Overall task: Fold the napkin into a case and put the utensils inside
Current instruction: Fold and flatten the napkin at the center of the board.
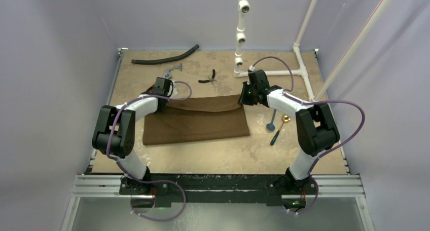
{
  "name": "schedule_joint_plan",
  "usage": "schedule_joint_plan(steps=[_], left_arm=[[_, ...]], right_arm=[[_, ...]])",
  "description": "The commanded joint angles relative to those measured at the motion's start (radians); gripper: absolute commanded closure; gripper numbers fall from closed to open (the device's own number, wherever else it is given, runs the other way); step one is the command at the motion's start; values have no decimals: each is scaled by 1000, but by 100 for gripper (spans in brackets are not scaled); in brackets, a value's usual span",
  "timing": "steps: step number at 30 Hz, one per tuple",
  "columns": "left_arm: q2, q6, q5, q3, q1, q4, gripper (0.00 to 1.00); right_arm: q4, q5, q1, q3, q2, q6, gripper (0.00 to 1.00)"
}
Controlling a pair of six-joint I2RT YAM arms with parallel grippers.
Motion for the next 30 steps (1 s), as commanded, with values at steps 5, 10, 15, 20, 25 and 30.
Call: schedule_joint_plan(steps=[5,10,15,20,25,30], left_arm=[[29,15,-61,-9,-2,123,25],[-24,2,-42,-10,-2,142,11],[-82,2,-21,17,-2,99,11],[-128,-42,117,96,3,-41,9],[-128,-45,355,184,27,-220,4],[-68,-19,418,182,45,-285,2]], right_arm=[[36,39,-16,81,31,30,65],[61,64,-24,81,26,39,62],[56,94,-30,88,17,31,56],[90,117,-26,60,-28,-4,56],[107,69,-23,22,-14,-10,46],[94,53,-22,38,29,-21,39]])
